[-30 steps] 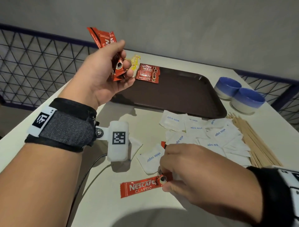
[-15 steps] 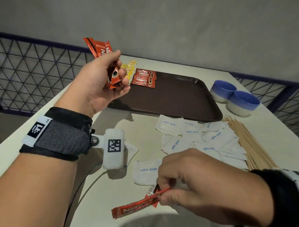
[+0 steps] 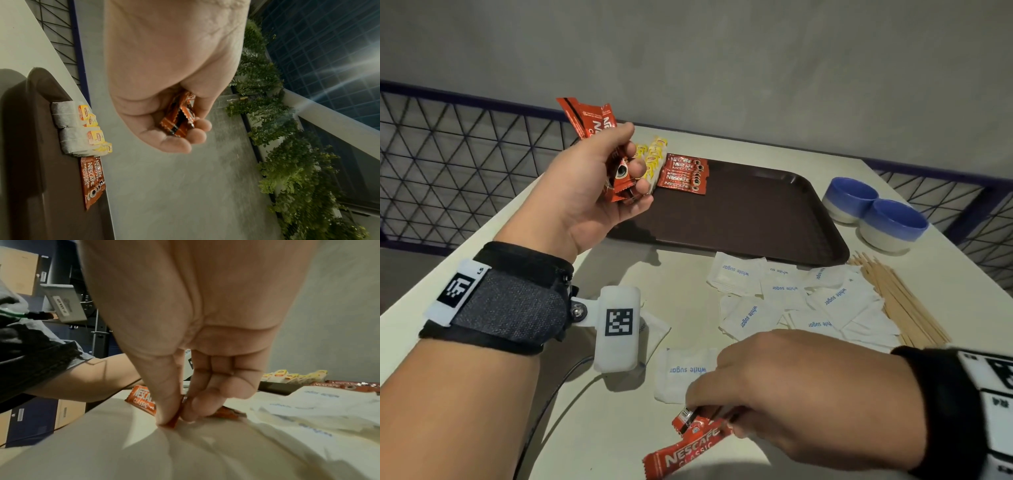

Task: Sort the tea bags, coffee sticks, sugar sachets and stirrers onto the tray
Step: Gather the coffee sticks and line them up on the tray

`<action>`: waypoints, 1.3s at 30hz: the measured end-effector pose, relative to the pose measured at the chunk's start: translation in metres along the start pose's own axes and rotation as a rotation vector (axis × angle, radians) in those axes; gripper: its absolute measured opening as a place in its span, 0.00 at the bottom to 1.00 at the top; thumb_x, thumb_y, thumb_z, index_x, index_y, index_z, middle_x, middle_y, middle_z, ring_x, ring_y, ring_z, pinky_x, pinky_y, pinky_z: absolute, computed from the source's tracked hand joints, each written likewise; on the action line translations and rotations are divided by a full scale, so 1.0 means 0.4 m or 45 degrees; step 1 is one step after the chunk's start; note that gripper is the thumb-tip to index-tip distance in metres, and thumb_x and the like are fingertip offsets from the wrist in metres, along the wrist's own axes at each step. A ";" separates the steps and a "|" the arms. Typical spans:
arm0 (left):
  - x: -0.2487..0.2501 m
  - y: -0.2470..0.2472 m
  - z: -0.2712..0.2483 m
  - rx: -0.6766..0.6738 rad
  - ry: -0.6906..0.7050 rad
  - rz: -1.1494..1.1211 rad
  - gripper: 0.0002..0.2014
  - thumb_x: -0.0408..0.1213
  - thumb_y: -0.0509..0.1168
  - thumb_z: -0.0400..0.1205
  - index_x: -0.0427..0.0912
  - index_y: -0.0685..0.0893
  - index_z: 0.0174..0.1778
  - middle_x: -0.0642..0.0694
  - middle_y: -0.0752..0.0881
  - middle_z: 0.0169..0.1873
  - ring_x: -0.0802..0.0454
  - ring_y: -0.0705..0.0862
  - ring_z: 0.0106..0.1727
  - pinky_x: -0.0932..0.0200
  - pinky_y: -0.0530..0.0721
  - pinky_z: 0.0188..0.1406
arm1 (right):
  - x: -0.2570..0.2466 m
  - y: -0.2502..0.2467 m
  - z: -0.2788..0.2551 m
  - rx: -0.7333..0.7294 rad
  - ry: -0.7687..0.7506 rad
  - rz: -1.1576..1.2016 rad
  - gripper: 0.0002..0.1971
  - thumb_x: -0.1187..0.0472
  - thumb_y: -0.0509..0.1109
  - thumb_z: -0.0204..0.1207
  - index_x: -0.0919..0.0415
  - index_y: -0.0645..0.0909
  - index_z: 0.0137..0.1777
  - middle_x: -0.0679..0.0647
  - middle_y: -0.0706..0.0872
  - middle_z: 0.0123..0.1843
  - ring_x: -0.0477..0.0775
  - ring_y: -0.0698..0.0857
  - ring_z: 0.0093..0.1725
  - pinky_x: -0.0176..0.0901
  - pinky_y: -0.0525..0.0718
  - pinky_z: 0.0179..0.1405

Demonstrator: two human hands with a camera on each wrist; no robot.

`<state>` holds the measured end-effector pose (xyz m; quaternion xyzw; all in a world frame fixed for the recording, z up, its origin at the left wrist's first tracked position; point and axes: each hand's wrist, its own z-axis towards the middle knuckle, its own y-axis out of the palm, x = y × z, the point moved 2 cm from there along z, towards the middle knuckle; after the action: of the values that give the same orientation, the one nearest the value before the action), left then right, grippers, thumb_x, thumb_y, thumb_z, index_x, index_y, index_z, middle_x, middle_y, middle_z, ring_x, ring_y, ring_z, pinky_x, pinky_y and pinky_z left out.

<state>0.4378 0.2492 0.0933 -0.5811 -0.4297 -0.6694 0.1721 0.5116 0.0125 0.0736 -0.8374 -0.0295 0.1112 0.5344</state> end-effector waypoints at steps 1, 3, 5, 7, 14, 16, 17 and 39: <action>-0.001 0.001 0.001 0.000 0.000 0.004 0.15 0.50 0.67 0.88 0.50 0.79 0.36 0.53 0.80 0.26 0.56 0.80 0.27 0.60 0.85 0.30 | -0.002 0.001 0.004 0.020 -0.015 -0.029 0.17 0.54 0.67 0.84 0.39 0.74 0.70 0.48 0.80 0.52 0.54 0.80 0.53 0.55 0.83 0.47; -0.002 0.001 0.002 0.002 0.002 0.006 0.15 0.50 0.67 0.88 0.50 0.79 0.37 0.53 0.80 0.26 0.56 0.80 0.27 0.60 0.85 0.30 | -0.003 0.002 0.011 0.092 -0.049 -0.058 0.12 0.54 0.66 0.85 0.42 0.77 0.65 0.49 0.75 0.50 0.55 0.77 0.51 0.57 0.84 0.44; -0.002 0.001 0.002 0.001 0.006 0.009 0.15 0.50 0.67 0.88 0.50 0.79 0.36 0.53 0.80 0.26 0.56 0.80 0.27 0.60 0.85 0.30 | -0.002 -0.001 0.022 0.156 -0.072 -0.095 0.06 0.55 0.67 0.84 0.46 0.80 0.59 0.49 0.74 0.50 0.54 0.75 0.51 0.58 0.85 0.43; -0.002 0.000 0.002 0.000 0.009 0.016 0.15 0.50 0.67 0.88 0.50 0.79 0.36 0.53 0.80 0.26 0.56 0.80 0.27 0.60 0.85 0.30 | -0.003 -0.005 0.039 0.168 -0.084 -0.128 0.05 0.56 0.66 0.85 0.48 0.80 0.58 0.50 0.76 0.51 0.54 0.75 0.52 0.56 0.85 0.44; -0.003 0.000 0.003 -0.008 0.010 0.030 0.14 0.50 0.67 0.88 0.50 0.80 0.37 0.53 0.80 0.27 0.56 0.80 0.27 0.59 0.86 0.30 | 0.000 -0.028 0.073 0.085 -0.119 -0.079 0.09 0.58 0.69 0.84 0.50 0.80 0.63 0.51 0.77 0.51 0.55 0.79 0.51 0.53 0.83 0.45; -0.001 0.001 0.003 -0.010 0.012 0.031 0.14 0.50 0.66 0.88 0.50 0.79 0.37 0.53 0.80 0.26 0.56 0.80 0.27 0.60 0.86 0.31 | 0.002 -0.025 0.071 0.100 -0.129 -0.073 0.09 0.58 0.68 0.85 0.49 0.81 0.63 0.51 0.77 0.52 0.55 0.79 0.51 0.53 0.84 0.44; -0.001 0.002 0.003 -0.010 0.012 0.030 0.14 0.50 0.66 0.88 0.50 0.79 0.37 0.53 0.79 0.26 0.56 0.80 0.27 0.60 0.86 0.30 | 0.003 -0.021 0.070 0.111 -0.135 -0.072 0.09 0.59 0.67 0.85 0.49 0.82 0.62 0.51 0.77 0.52 0.56 0.79 0.50 0.55 0.84 0.44; -0.006 -0.005 0.005 0.020 -0.023 0.022 0.14 0.50 0.68 0.87 0.49 0.80 0.37 0.52 0.80 0.28 0.55 0.80 0.28 0.58 0.85 0.30 | 0.077 -0.067 0.044 0.565 0.148 0.289 0.03 0.58 0.74 0.79 0.48 0.85 0.48 0.42 0.86 0.42 0.43 0.83 0.45 0.46 0.83 0.48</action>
<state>0.4382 0.2511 0.0903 -0.5894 -0.4313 -0.6593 0.1784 0.5396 0.0447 0.0860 -0.7024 0.1207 0.1259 0.6900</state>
